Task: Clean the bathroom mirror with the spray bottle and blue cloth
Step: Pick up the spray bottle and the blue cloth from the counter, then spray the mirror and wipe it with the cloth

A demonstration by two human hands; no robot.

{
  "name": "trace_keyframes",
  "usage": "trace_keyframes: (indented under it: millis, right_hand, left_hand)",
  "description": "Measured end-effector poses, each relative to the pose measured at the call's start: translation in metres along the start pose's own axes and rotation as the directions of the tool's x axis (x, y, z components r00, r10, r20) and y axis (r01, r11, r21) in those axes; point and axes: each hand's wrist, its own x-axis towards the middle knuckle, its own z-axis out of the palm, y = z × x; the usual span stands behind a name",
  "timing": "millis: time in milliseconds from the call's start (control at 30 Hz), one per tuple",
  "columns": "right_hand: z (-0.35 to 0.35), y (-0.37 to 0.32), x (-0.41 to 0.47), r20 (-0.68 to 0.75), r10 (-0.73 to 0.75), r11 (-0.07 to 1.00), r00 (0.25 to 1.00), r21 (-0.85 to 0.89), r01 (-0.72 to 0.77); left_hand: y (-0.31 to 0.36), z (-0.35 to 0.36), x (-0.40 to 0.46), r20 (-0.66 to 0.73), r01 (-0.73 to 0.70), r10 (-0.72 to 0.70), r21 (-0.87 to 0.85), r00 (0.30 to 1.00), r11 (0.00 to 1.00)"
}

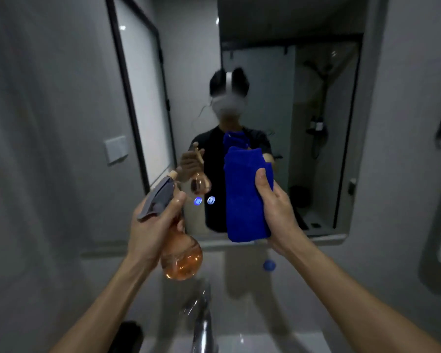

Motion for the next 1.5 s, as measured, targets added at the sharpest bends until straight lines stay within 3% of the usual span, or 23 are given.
trace_keyframes:
  millis: [267,500,667,1033,1167,1300,1367,1433,1500]
  right_hand:
    - [-0.064,-0.098,0.047,-0.066,-0.213,0.976,0.975,-0.057,0.21]
    - [-0.092,-0.176,0.09,-0.133,-0.387,0.916,0.912,-0.17,0.364]
    - [-0.113,-0.225,0.129,-0.191,-0.471,0.872,0.861,-0.249,0.422]
    - [-0.146,-0.309,0.192,-0.209,-0.66,0.732,0.721,-0.391,0.557]
    - [-0.146,-0.318,0.204,-0.216,-0.709,0.683,0.671,-0.447,0.578]
    - [-0.141,-0.32,0.216,-0.243,-0.753,0.632,0.612,-0.528,0.567]
    - [-0.138,-0.321,0.223,-0.255,-0.822,0.525,0.51,-0.686,0.504]
    - [-0.132,-0.323,0.229,-0.237,-0.887,0.384,0.396,-0.855,0.349]
    - [-0.121,-0.322,0.236,-0.179,-0.914,0.269,0.364,-0.939,0.215]
  left_hand:
    - [0.056,0.103,0.072,0.166,-0.021,0.046,-0.149,0.985,0.989]
    - [0.098,0.156,0.124,0.289,-0.006,0.031,-0.087,0.957,0.996]
    - [0.135,0.197,0.156,0.286,0.03,0.011,-0.139,0.958,0.99]
    - [0.189,0.258,0.205,0.321,-0.187,0.192,-0.047,0.927,0.981]
    - [0.188,0.263,0.21,0.363,-0.097,0.117,-0.074,0.924,0.993]
    - [0.185,0.259,0.219,0.307,-0.142,0.162,-0.086,0.938,0.986]
    - [0.185,0.255,0.221,0.345,-0.203,0.215,-0.07,0.914,0.977]
    - [0.185,0.251,0.224,0.378,-0.232,0.245,-0.081,0.893,0.969]
    - [0.184,0.247,0.228,0.378,-0.249,0.272,-0.109,0.885,0.962]
